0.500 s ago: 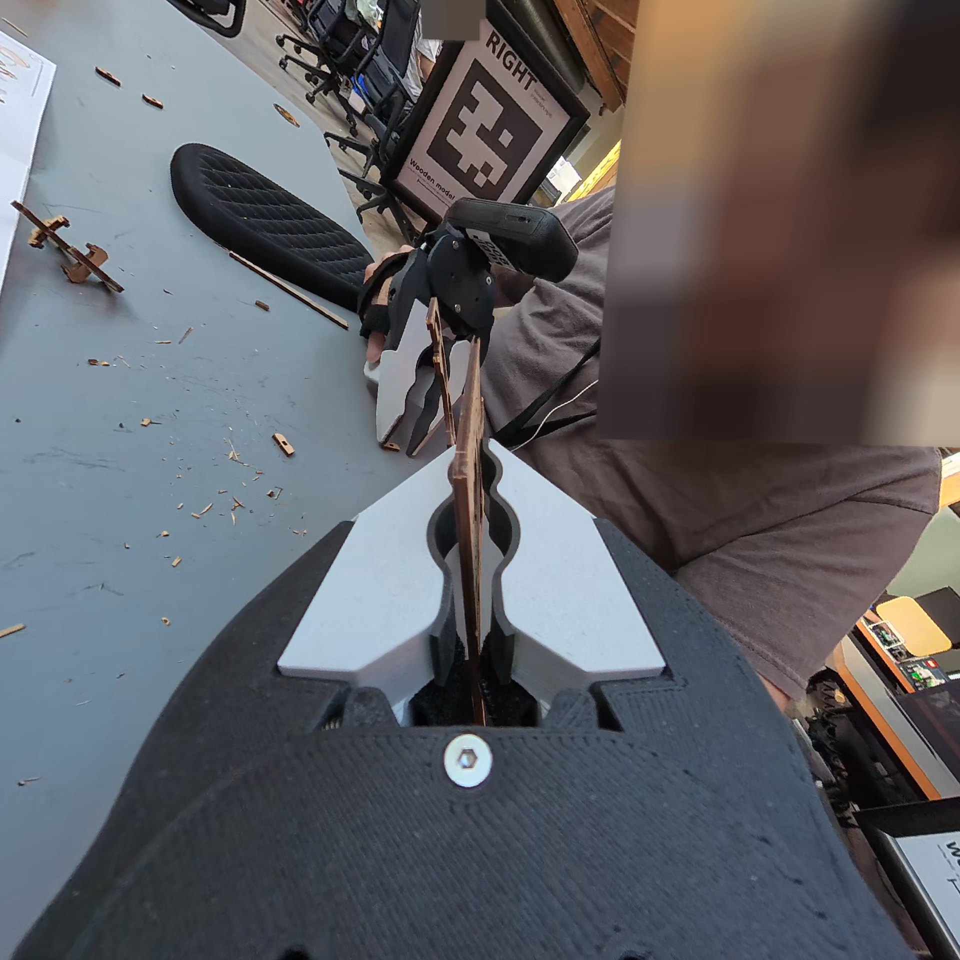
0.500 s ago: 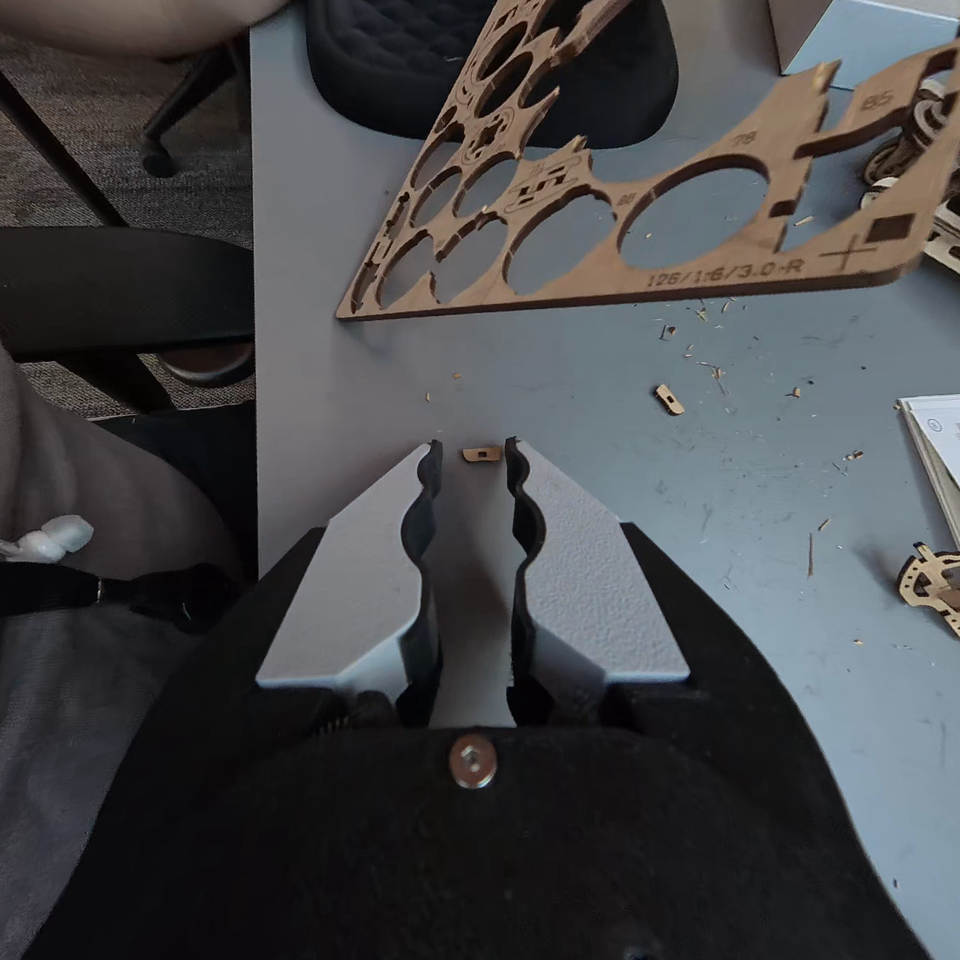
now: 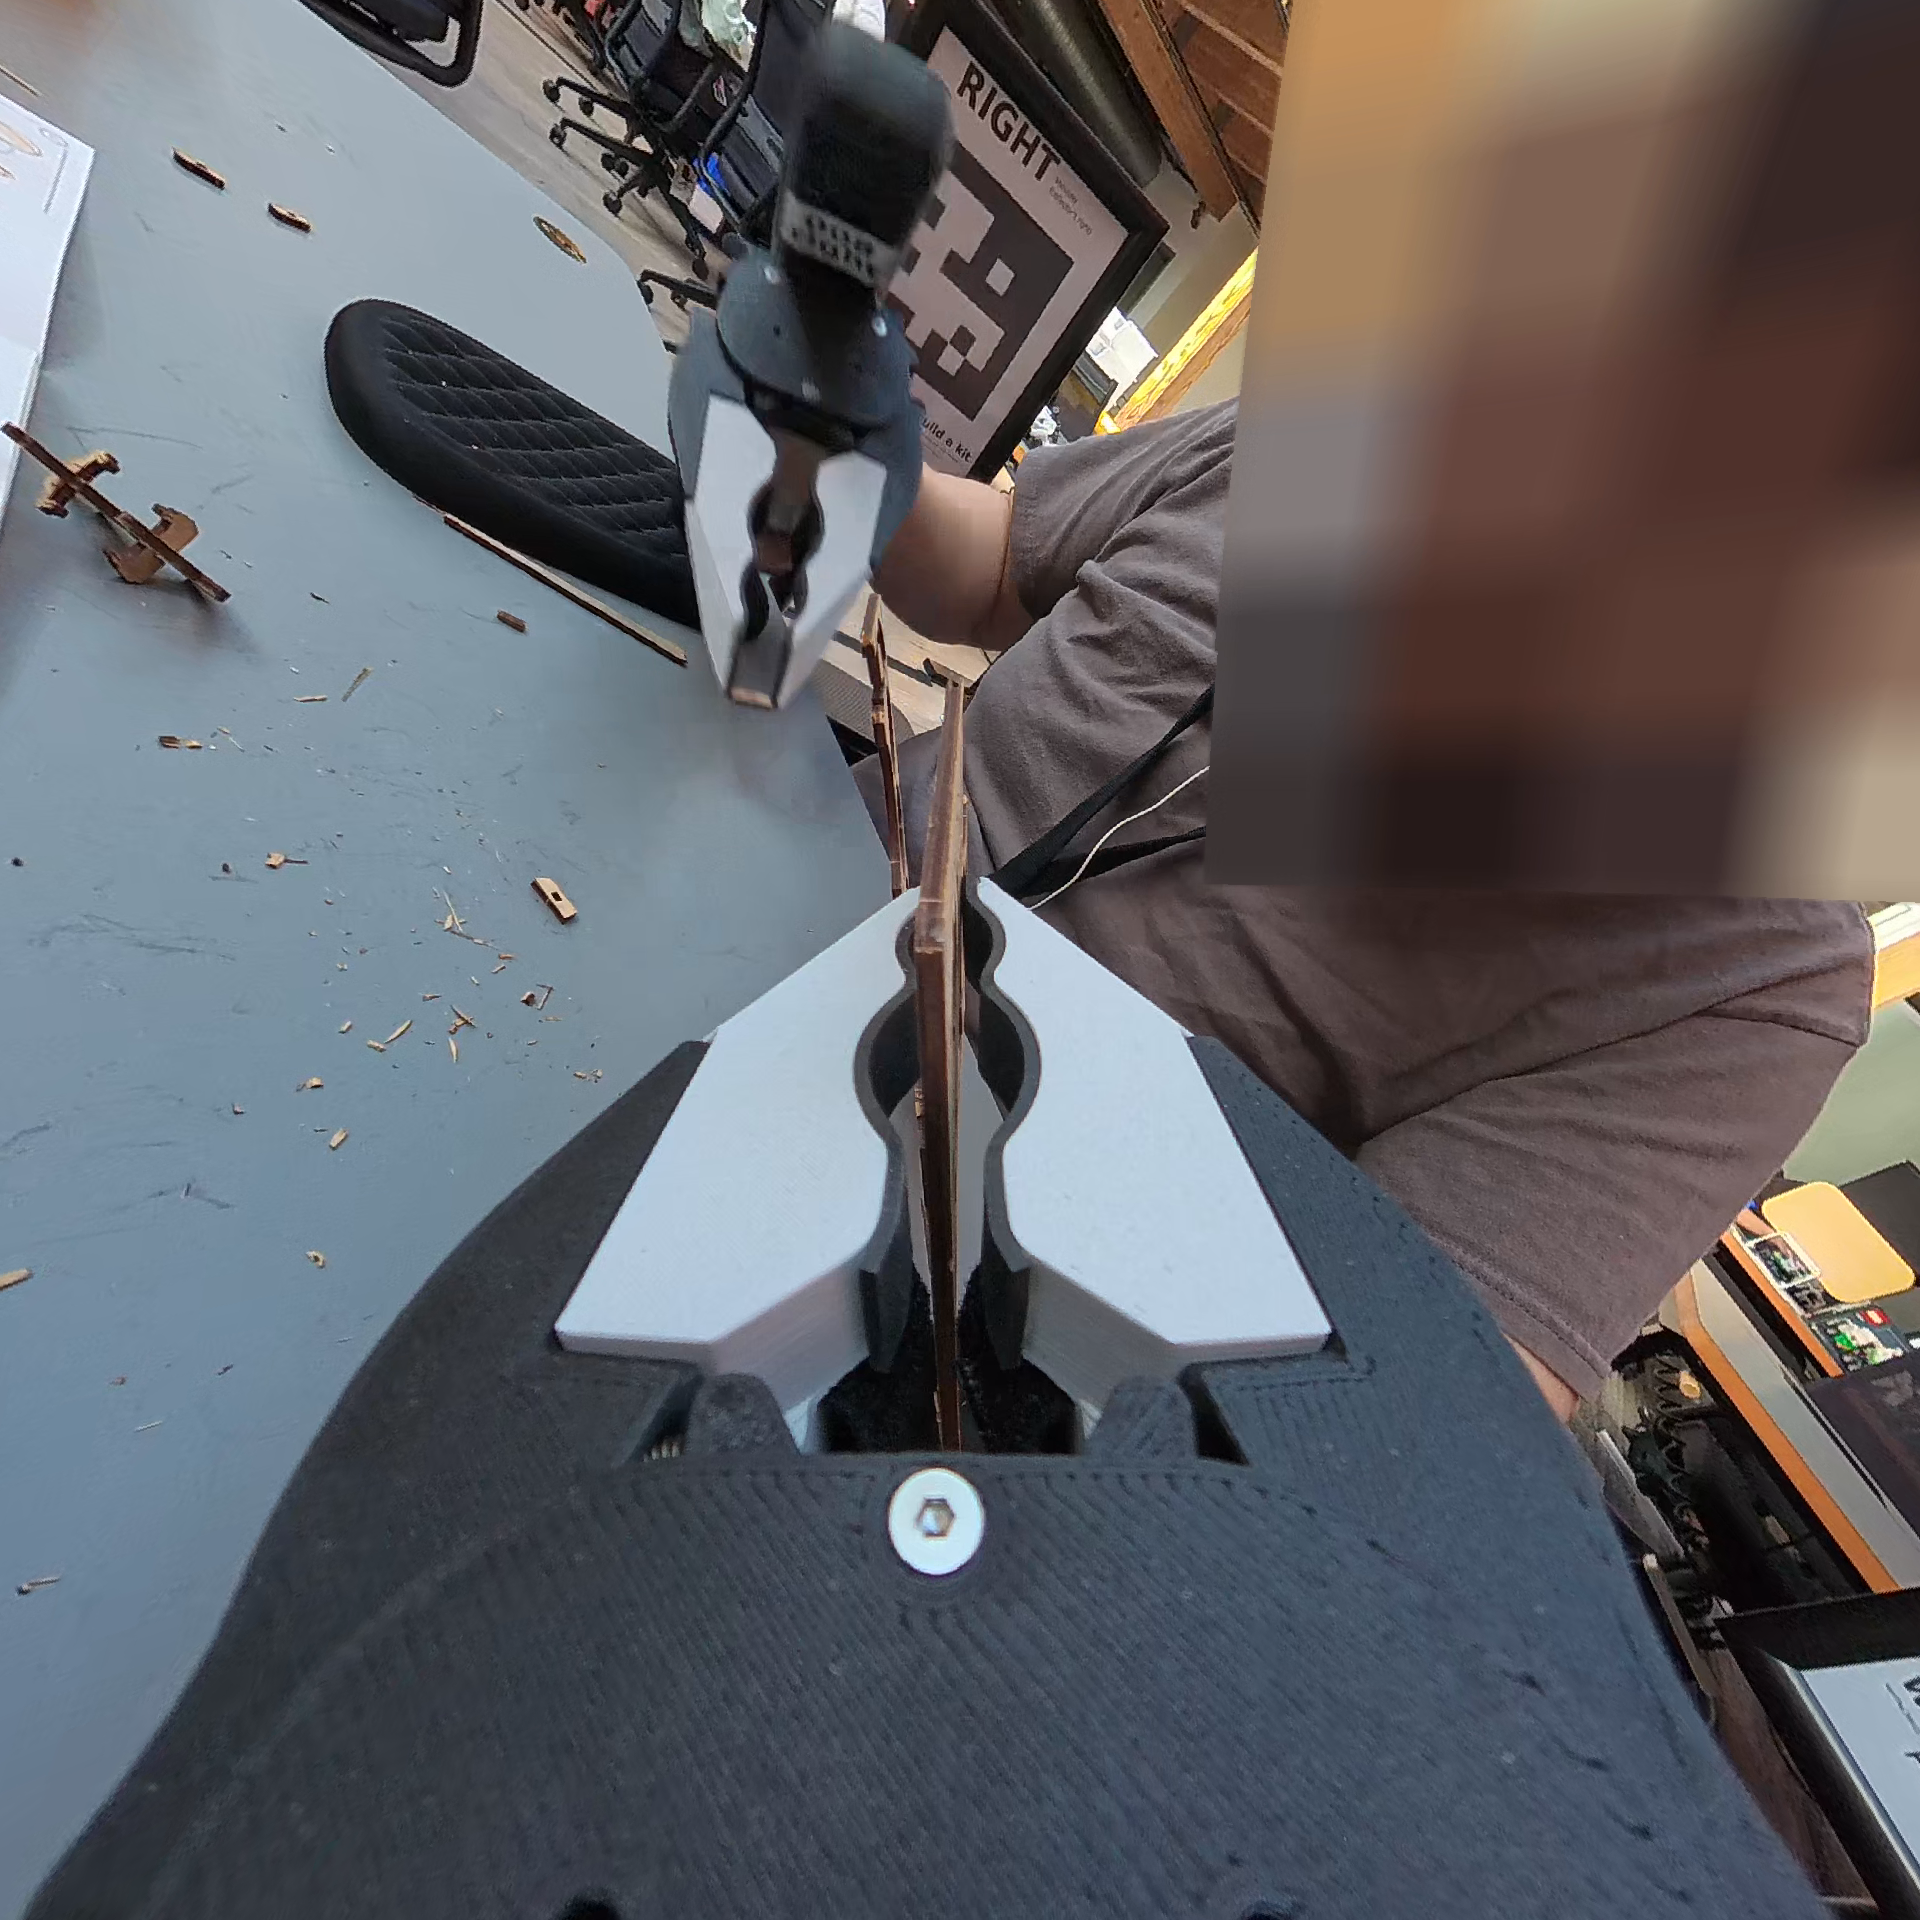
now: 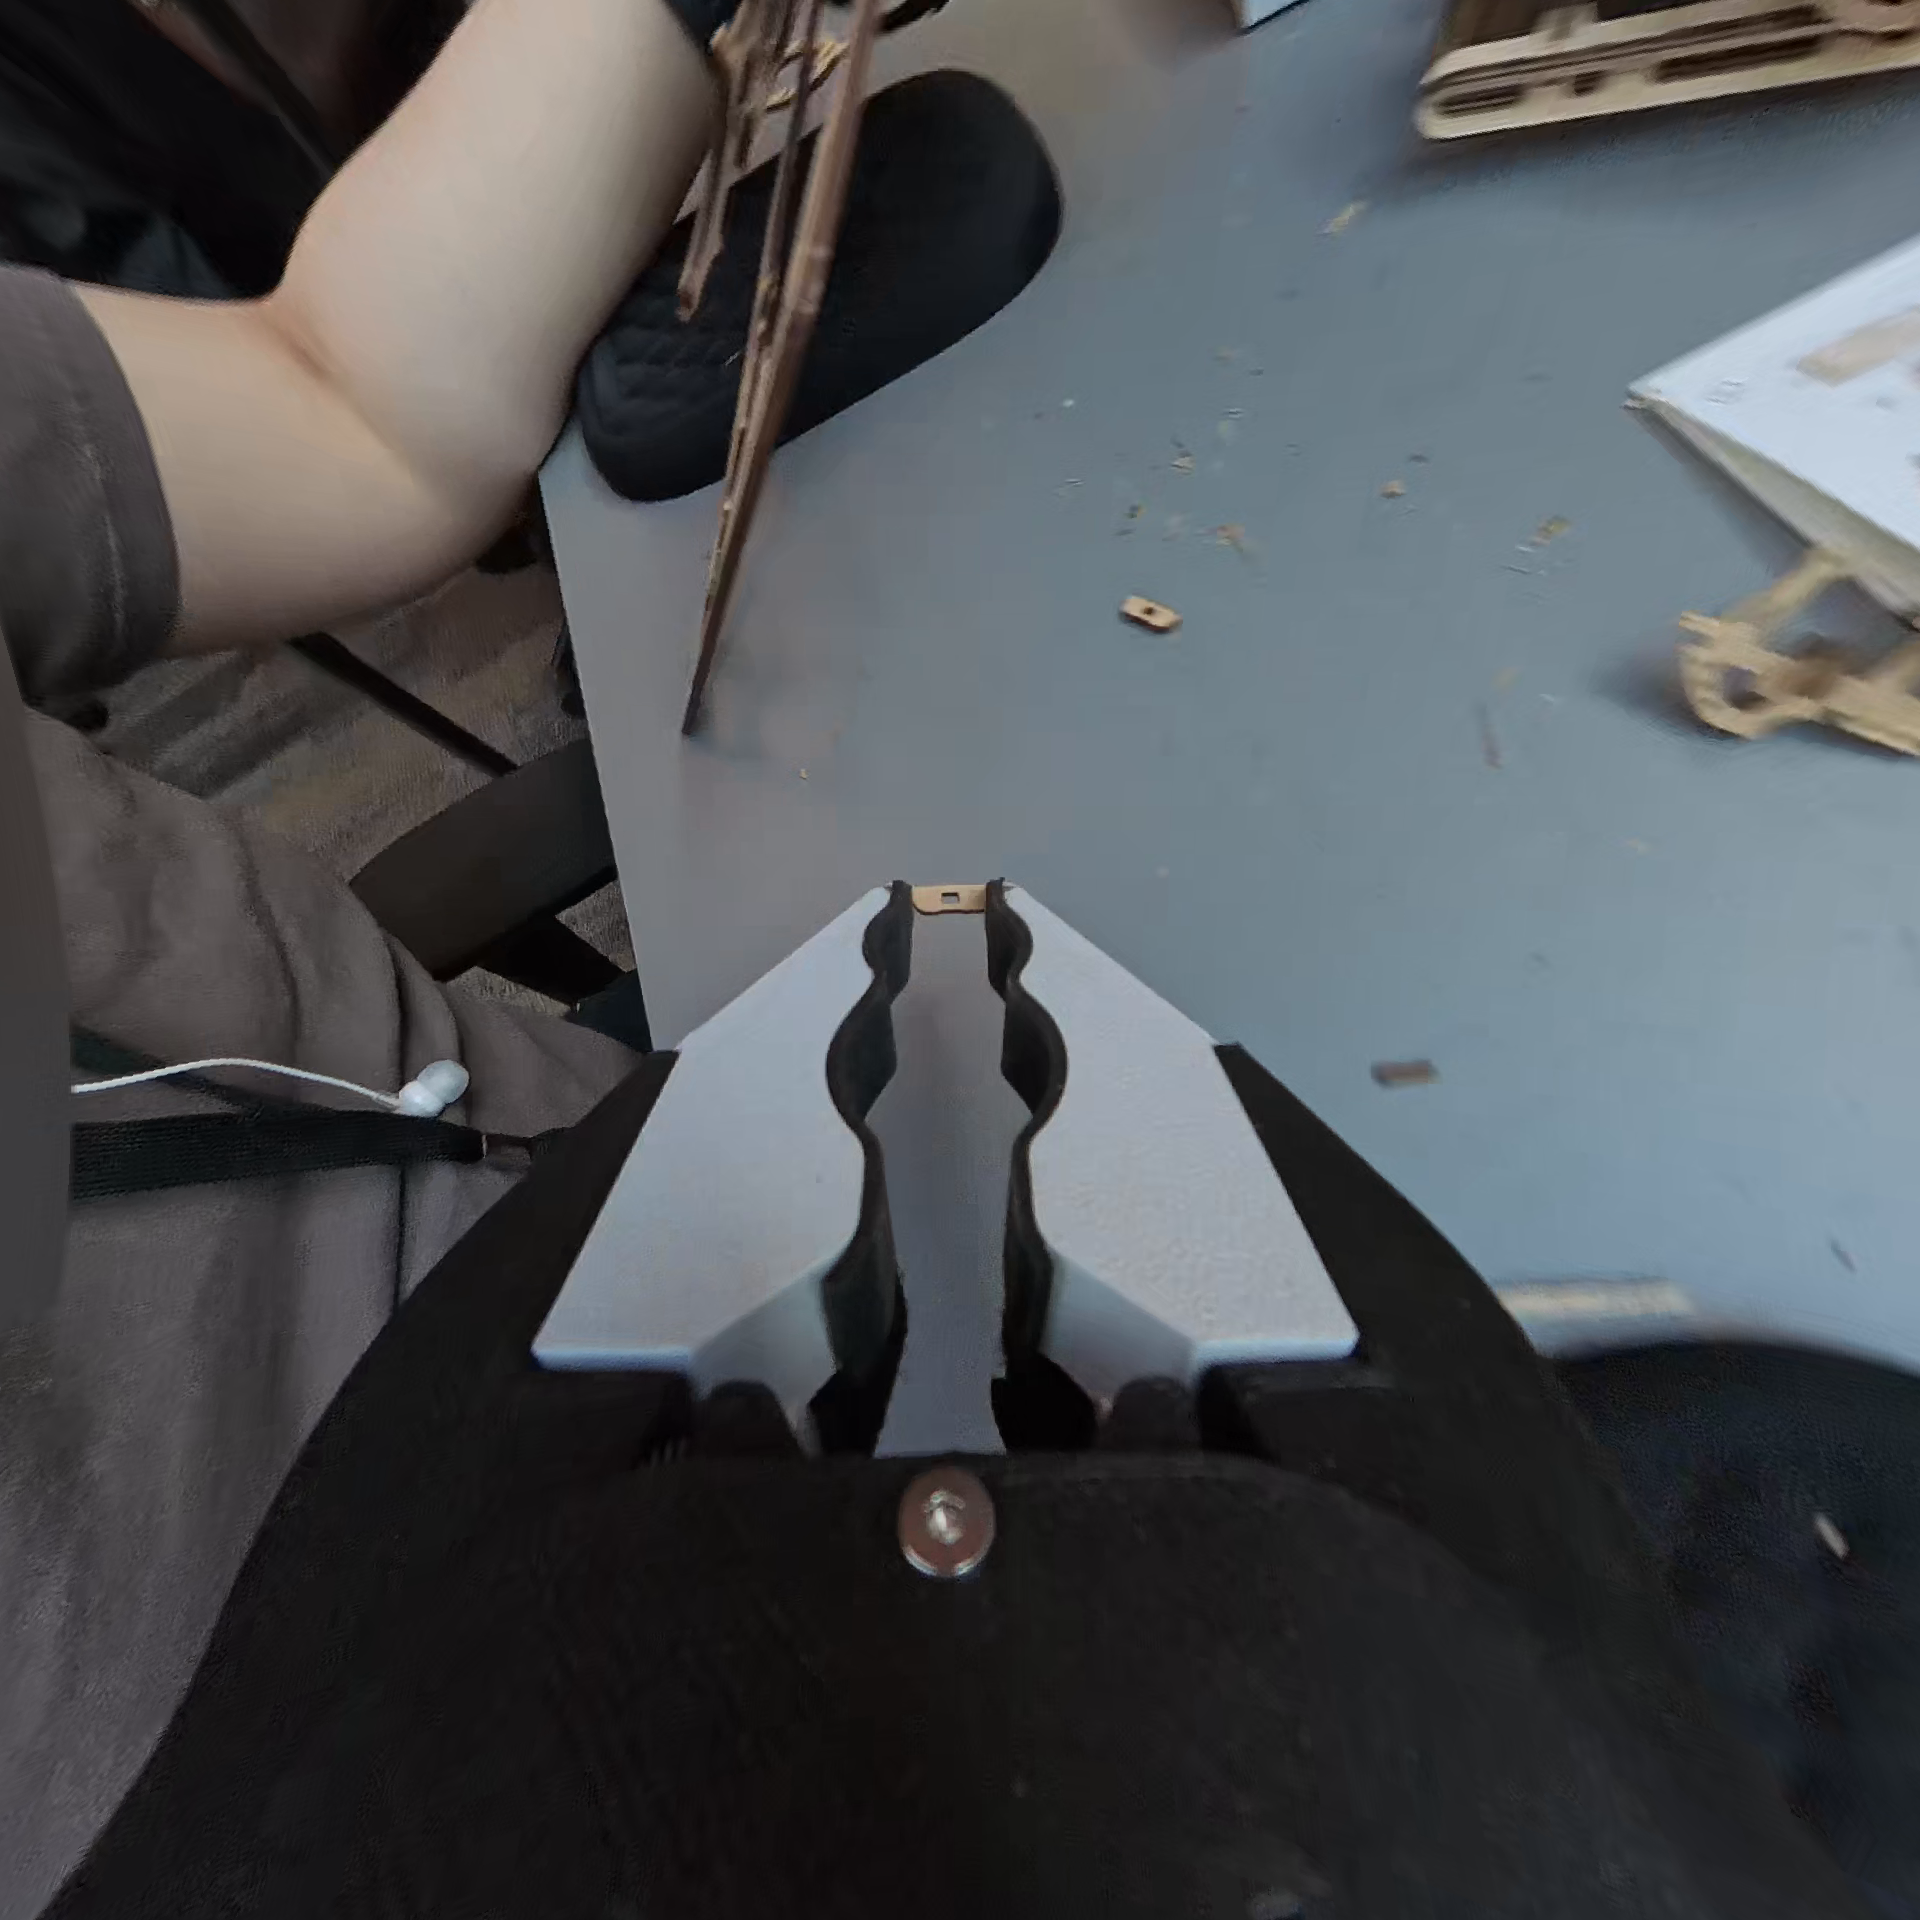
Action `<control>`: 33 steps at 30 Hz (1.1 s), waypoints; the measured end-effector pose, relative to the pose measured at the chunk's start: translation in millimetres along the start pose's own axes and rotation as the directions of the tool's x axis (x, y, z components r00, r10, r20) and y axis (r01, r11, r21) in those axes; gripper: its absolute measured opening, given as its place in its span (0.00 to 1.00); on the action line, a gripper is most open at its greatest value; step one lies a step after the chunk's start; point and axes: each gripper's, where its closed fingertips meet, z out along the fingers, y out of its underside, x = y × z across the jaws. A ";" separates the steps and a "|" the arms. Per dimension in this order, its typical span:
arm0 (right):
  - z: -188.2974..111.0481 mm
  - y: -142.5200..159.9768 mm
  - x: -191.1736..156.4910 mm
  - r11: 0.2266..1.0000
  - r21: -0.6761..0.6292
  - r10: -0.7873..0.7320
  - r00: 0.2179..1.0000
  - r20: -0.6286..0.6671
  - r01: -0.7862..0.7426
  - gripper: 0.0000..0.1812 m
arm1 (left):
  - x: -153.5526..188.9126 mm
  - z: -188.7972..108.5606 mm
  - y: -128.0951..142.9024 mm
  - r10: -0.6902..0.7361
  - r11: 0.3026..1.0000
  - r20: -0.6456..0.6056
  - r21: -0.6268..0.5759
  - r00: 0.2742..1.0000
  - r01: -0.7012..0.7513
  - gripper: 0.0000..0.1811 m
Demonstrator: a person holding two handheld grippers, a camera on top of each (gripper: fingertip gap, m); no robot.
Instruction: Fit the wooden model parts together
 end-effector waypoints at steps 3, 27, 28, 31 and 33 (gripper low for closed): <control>-83.8 15.2 46.5 0.968 0.074 0.246 0.966 -0.085 -0.240 0.07 | 0.3 0.0 -0.5 -0.001 1.000 -0.004 0.002 1.000 0.001 0.00; -232.7 174.8 91.7 0.048 -0.559 0.831 0.344 -0.437 -0.828 0.06 | -0.6 10.1 6.5 -0.018 0.998 -0.016 -0.056 1.000 0.017 0.00; -233.5 177.8 90.4 0.017 -0.579 0.818 0.344 -0.460 -0.815 0.06 | -0.2 9.9 6.3 -0.016 0.998 -0.017 -0.055 1.000 0.015 0.00; -237.3 187.9 85.4 -0.075 -0.632 0.777 0.352 -0.522 -0.771 0.06 | 0.3 9.5 6.2 -0.014 0.999 -0.018 -0.053 1.000 0.013 0.00; -240.8 195.7 84.5 -0.129 -0.646 0.731 0.368 -0.575 -0.753 0.07 | 0.1 9.5 6.5 -0.017 0.998 -0.020 -0.053 1.000 0.016 0.00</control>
